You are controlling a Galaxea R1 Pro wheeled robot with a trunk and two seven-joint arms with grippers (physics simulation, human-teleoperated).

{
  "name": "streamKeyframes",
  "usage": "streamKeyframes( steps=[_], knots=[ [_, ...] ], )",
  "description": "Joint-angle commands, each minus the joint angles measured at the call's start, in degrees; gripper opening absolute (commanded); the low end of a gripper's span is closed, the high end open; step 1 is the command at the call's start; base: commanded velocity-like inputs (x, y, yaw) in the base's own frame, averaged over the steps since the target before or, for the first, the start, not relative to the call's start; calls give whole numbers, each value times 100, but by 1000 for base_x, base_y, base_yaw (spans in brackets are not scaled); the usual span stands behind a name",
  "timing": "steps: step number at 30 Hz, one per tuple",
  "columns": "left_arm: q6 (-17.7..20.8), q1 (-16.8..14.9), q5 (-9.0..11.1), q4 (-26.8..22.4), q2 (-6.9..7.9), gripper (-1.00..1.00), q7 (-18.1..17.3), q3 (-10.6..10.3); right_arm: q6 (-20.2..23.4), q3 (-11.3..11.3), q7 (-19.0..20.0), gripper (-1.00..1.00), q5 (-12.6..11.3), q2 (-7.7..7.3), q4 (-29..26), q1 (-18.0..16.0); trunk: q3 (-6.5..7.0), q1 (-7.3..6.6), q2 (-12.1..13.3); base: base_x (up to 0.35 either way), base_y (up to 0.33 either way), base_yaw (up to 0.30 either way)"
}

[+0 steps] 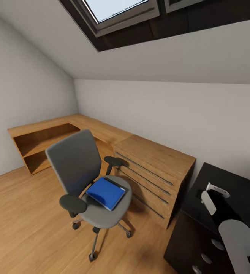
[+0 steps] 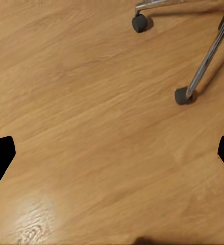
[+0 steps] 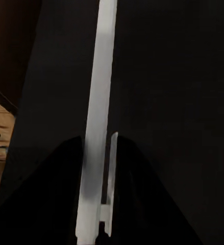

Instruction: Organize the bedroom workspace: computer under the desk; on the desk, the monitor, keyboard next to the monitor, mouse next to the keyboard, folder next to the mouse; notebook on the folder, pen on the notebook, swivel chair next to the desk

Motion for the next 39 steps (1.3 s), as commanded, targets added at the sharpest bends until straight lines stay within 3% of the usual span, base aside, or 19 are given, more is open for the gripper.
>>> streamKeyframes(
  steps=[1,12,23,39],
  knots=[
    [-24,-4,47,0,8,100,44,-48,-46,2,33,-100,-41,-26,147,-65,-6,3,-3,274,0,0],
    [-22,-3,47,0,15,100,49,-45,-301,-2,153,-100,-26,-187,1029,-431,-6,3,-3,54,0,0],
    [-23,-4,55,0,16,100,53,-40,345,-9,111,-100,-34,-185,1041,-465,-6,3,-3,0,0,0],
    [-24,-4,55,0,16,100,53,-40,394,-7,102,-100,-25,-185,1020,-465,-6,3,-3,0,0,0]
  ],
)
